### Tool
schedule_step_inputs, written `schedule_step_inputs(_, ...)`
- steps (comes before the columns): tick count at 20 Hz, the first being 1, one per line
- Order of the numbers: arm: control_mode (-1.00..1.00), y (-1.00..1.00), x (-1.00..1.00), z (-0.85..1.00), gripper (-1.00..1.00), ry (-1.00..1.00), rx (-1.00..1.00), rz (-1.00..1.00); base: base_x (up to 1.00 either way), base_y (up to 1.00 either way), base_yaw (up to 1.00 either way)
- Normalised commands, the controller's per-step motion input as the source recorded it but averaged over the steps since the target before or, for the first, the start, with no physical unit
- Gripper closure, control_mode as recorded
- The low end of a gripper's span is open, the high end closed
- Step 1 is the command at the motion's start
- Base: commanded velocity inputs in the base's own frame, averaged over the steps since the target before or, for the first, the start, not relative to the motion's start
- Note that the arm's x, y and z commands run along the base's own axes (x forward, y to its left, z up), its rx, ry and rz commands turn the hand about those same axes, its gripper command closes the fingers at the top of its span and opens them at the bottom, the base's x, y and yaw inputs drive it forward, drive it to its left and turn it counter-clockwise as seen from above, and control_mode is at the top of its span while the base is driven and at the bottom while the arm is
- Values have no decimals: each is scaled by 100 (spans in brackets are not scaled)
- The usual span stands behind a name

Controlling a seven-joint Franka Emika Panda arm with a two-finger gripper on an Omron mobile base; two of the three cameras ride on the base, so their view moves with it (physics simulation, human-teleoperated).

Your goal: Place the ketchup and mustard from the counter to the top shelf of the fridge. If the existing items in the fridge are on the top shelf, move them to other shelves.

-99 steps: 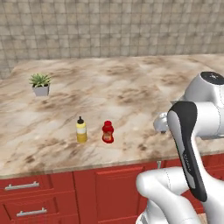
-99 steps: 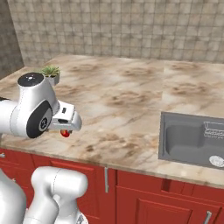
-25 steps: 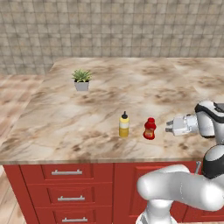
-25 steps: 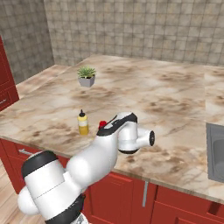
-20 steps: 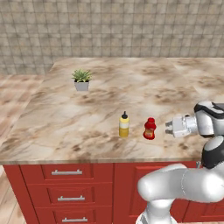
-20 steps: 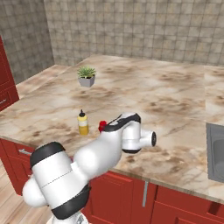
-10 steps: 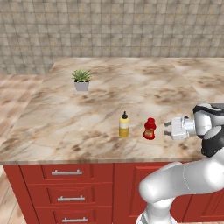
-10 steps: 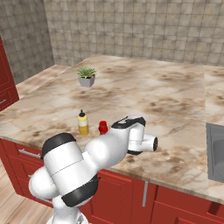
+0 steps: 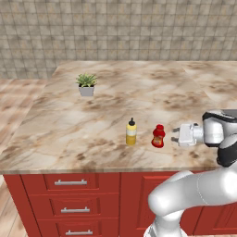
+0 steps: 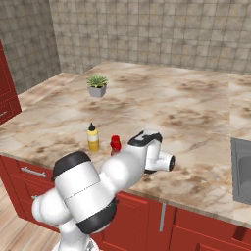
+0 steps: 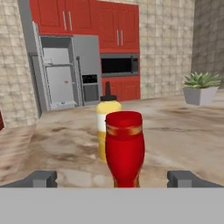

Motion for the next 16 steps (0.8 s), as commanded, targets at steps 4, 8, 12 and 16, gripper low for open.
schedule_step_inputs(4, -100, 26, 5, -1, -100, 0, 0, -1, 0, 0, 0)
schedule_step_inputs(8, -100, 15, 11, 0, -100, 0, 0, 0, 0, 0, 0)
schedule_step_inputs(12, -100, 6, 18, 0, -100, 0, 0, 0, 0, 0, 0)
schedule_step_inputs(16, -100, 0, 15, -1, -100, 0, 0, 0, 0, 0, 0)
